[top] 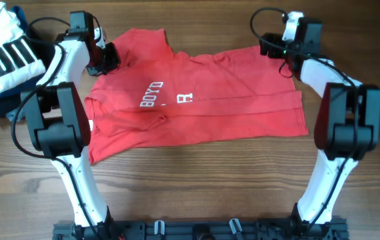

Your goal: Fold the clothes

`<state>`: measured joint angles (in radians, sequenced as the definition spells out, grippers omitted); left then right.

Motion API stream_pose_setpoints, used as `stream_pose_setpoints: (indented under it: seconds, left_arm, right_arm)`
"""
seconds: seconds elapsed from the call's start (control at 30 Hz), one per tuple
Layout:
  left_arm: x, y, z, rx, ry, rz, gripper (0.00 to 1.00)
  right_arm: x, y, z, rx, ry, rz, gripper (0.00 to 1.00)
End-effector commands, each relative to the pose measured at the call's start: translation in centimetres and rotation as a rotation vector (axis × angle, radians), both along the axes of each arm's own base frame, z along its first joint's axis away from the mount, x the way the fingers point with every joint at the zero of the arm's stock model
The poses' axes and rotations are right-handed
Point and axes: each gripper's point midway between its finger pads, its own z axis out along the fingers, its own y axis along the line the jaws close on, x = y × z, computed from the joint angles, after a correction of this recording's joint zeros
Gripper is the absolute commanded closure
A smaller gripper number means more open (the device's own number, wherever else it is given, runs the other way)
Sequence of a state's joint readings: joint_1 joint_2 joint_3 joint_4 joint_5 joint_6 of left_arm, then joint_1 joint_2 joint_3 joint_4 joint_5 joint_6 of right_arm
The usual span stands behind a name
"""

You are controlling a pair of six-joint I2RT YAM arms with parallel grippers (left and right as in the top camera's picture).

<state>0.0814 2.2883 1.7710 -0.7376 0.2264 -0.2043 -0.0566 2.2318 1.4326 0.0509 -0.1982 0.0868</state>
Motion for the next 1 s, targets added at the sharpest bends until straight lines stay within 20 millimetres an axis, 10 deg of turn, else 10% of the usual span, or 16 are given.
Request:
stream_pose_setpoints:
  seconds: [0.0, 0.3, 0.73, 0.97]
  left_arm:
    - [-0.1, 0.2, 1.2, -0.01, -0.014, 0.015, 0.96]
    - [-0.1, 0.5, 1.1, 0.008, -0.013, 0.022, 0.96]
    - [-0.2, 0.6, 1.1, 0.009, -0.01, 0.023, 0.96]
    - [-0.1, 1.6, 1.9, -0.003, -0.025, 0.043, 0.96]
  right_arm:
    - [1.1, -1.7, -2.0, -0.025, 0.021, -0.076, 0.07]
    - [1.1, -2.8, -2.5, -0.075, 0.031, -0.115, 0.11]
    - [1.0, -1.9, -2.6, -0.017, 0.043, -0.132, 0.95]
    - [0.6, -3.9, -0.7, -0.022, 0.069, -0.204, 0.96]
